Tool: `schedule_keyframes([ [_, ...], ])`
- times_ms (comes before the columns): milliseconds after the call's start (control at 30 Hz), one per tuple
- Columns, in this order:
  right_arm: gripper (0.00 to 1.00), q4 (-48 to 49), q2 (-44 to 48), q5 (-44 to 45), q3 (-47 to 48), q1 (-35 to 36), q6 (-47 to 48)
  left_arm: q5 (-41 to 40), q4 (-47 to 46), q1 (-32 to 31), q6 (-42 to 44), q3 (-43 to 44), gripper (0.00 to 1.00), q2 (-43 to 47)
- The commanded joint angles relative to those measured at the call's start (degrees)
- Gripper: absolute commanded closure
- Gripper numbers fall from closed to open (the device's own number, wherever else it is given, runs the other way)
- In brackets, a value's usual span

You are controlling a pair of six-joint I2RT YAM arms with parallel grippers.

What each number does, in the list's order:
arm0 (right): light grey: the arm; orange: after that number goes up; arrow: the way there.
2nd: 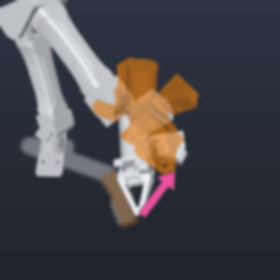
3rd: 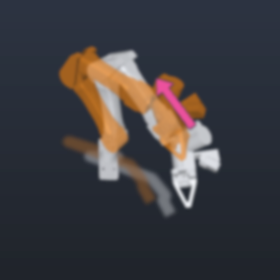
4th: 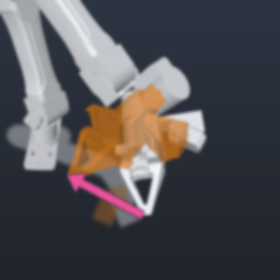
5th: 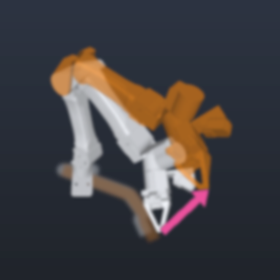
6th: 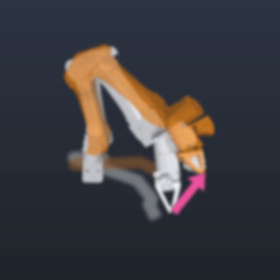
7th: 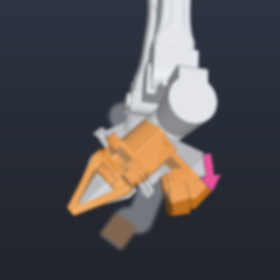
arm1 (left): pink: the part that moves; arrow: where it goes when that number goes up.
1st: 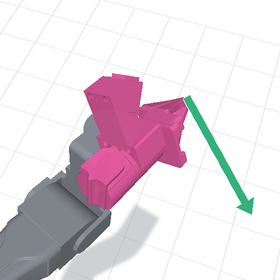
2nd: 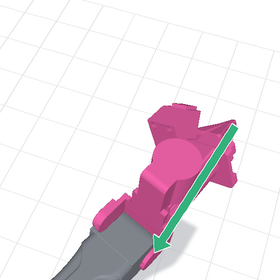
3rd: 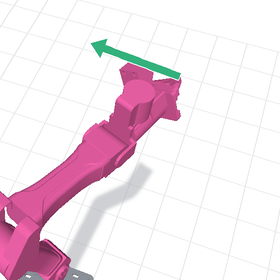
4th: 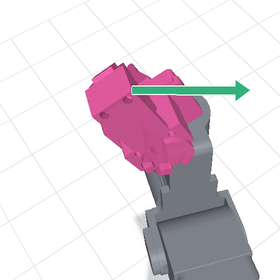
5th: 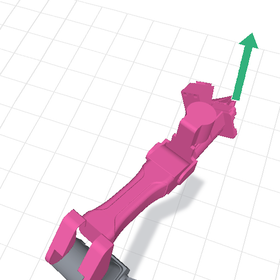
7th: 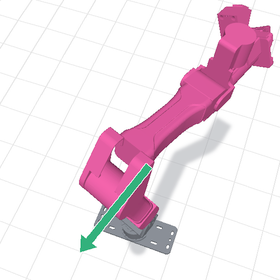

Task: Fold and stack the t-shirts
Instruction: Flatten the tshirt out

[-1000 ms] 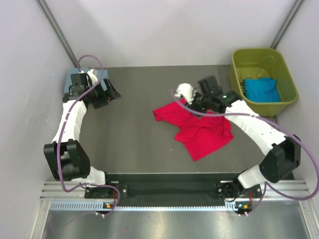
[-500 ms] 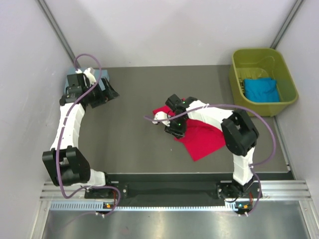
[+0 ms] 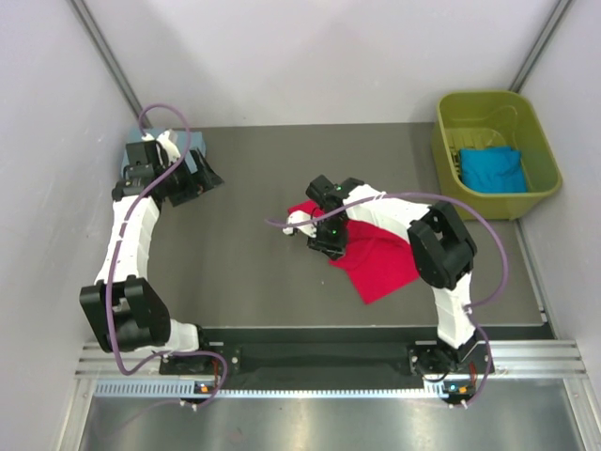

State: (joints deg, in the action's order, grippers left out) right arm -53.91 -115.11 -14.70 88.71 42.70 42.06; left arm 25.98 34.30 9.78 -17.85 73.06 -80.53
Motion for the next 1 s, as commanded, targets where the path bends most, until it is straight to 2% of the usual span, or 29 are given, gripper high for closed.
schedule_keyframes([
  [0, 0.62, -6.1, -1.1, -1.8, 2.5, 1.0, 3.4, 0.7, -1.0, 0.4, 0.4, 1.2, 0.05, -0.7],
  [600, 0.64, -5.4, -5.6, -2.4, 6.9, 1.1, 2.8, 0.3, -1.0, 1.0, 0.3, -0.1, 0.05, 0.3],
  [967, 0.64, -5.6, -3.7, -2.8, 4.8, 1.5, 3.6, 0.7, -1.3, 1.6, -0.1, -0.5, 0.05, 0.5],
])
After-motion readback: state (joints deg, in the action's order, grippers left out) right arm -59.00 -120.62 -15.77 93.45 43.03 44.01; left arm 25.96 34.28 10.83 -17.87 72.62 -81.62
